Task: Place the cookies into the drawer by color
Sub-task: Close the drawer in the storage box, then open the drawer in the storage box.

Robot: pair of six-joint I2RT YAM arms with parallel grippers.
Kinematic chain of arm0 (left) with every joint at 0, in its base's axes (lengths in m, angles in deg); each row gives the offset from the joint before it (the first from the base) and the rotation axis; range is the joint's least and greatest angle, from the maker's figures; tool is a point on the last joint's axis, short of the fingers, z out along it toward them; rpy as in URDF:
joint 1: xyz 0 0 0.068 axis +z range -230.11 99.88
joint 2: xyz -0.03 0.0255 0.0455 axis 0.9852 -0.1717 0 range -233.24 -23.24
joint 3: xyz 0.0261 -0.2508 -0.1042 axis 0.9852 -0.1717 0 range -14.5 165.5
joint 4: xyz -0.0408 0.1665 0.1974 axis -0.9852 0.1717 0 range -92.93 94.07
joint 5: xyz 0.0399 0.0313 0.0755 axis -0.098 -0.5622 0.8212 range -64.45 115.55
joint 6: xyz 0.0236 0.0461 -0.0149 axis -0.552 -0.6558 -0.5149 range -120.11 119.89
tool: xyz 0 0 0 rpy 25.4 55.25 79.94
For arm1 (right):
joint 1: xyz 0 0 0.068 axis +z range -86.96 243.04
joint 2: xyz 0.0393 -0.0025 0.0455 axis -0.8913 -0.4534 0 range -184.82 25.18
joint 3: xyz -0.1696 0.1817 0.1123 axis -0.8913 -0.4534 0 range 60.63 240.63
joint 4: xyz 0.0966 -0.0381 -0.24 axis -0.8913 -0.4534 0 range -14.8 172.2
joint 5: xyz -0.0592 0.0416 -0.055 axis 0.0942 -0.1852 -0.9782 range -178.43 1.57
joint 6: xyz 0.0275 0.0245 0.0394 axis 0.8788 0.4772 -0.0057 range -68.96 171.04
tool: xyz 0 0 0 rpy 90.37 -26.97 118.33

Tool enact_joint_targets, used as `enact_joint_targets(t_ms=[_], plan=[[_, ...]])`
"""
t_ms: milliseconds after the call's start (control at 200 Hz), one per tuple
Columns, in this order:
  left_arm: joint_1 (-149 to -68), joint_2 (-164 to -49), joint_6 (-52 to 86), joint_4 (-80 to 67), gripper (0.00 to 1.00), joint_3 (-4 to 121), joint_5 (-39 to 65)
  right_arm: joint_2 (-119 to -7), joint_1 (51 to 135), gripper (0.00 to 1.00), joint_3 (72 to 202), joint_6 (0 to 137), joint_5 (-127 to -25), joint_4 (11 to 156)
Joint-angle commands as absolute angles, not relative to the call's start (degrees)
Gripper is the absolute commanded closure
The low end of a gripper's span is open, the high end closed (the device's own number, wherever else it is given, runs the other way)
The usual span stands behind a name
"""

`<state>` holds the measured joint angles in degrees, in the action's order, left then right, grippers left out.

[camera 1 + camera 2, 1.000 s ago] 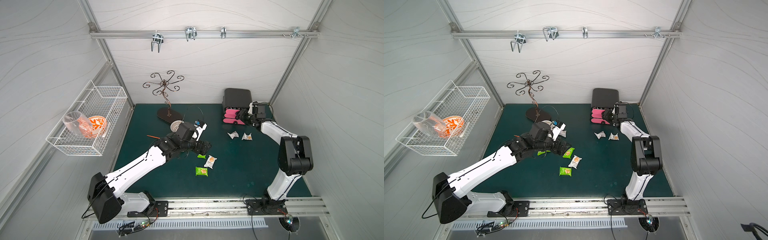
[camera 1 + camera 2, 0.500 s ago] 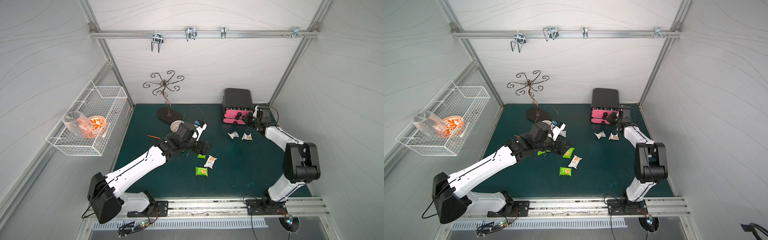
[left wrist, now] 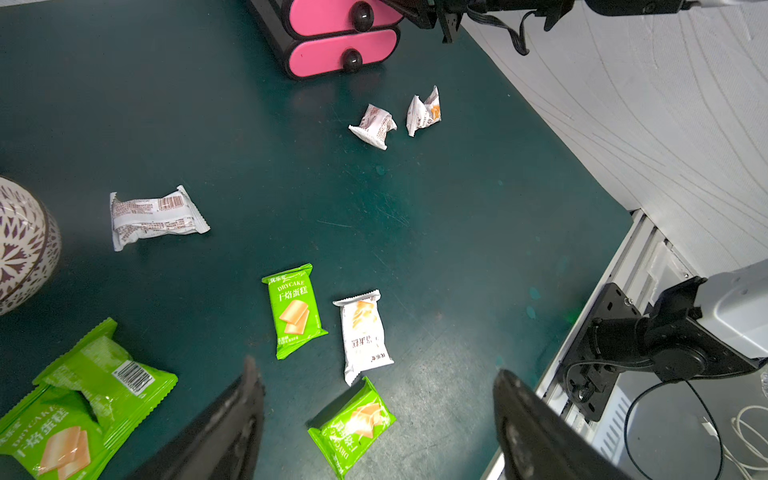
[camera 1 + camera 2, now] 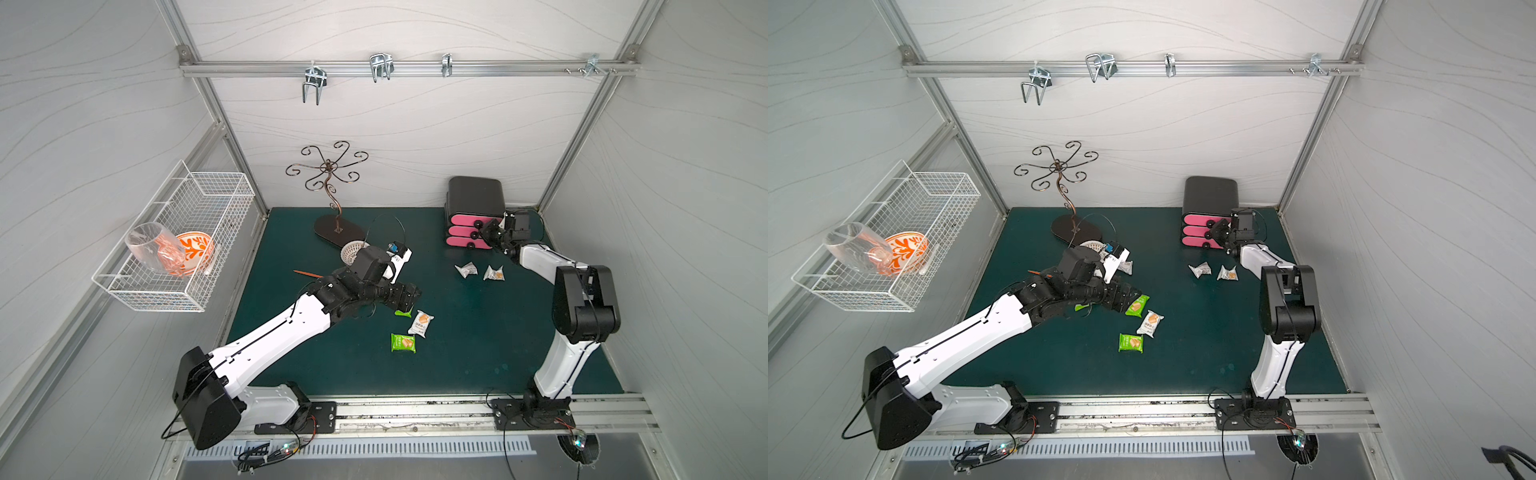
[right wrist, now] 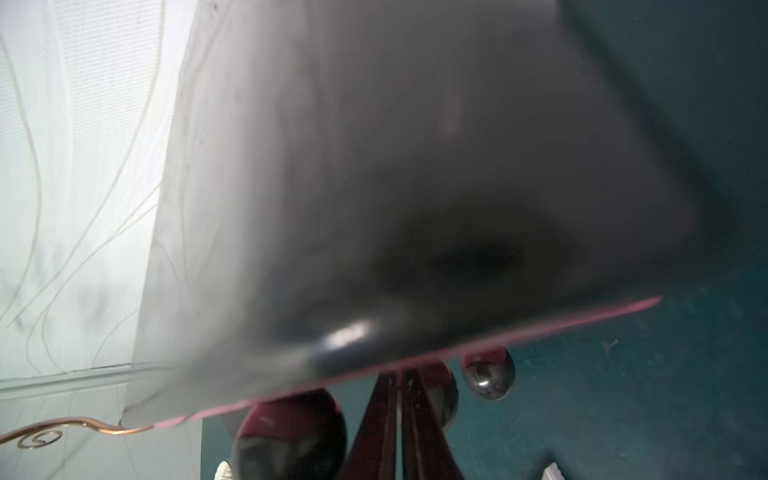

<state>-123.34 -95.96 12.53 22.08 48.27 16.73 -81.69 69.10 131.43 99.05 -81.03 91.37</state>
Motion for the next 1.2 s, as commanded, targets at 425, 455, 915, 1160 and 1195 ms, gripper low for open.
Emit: enact_joint_targets(t_ms=[425, 455, 915, 1160, 1195], plan=[[-122.96, -93.96, 11.12, 19.93, 0.13, 48.27, 16.58, -70.14, 66.18, 0.6, 122.75, 102.29, -75.68, 91.53], [-122.96, -93.77, 10.89, 19.79, 0.12, 48.26, 16.54, -68.28, 65.3, 0.59, 119.89, 104.56, -74.95, 92.91], [-121.9, -92.48, 8.79, 15.59, 0.1, 46.52, 13.29, -83.68, 65.12, 0.51, 117.39, 122.49, -66.49, 122.45], [-120.85, -92.46, 8.26, 16.27, 0.1, 46.5, 13.34, -89.01, 66.93, 0.51, 120.98, 124.19, -66.27, 124.25], [-120.67, -92.57, 8.29, 16.25, 0.1, 46.5, 13.24, -89.29, 67.14, 0.51, 121.09, 124.32, -66.79, 123.81]])
